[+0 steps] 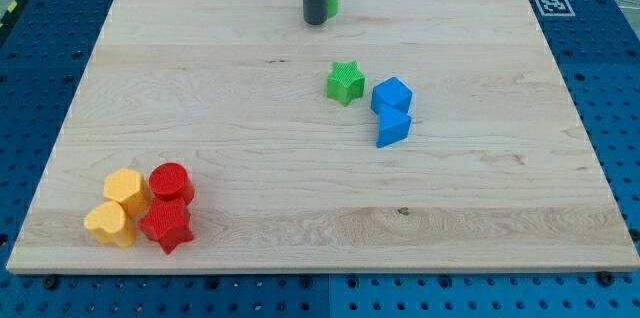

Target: Move the green circle to the top center of the board

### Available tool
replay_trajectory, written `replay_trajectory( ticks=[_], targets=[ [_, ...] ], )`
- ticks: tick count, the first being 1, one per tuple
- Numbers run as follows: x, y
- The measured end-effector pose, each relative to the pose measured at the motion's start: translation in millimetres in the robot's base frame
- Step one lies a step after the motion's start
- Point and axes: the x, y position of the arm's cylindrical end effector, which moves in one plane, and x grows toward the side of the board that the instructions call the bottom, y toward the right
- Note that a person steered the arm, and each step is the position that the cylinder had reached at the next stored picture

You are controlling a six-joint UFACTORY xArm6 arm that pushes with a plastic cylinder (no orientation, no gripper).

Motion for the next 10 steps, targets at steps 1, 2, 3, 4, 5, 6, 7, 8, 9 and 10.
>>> replay_trajectory(
  ticks=[1,2,3,4,5,6,7,8,9,10],
  targets=[
    [-21,1],
    [-23,1],
    [-18,2],
    [-15,2],
    [11,-10],
    [36,-10],
    [56,-10],
    [70,-10],
    [89,-10],
    [107,-9]
  ],
)
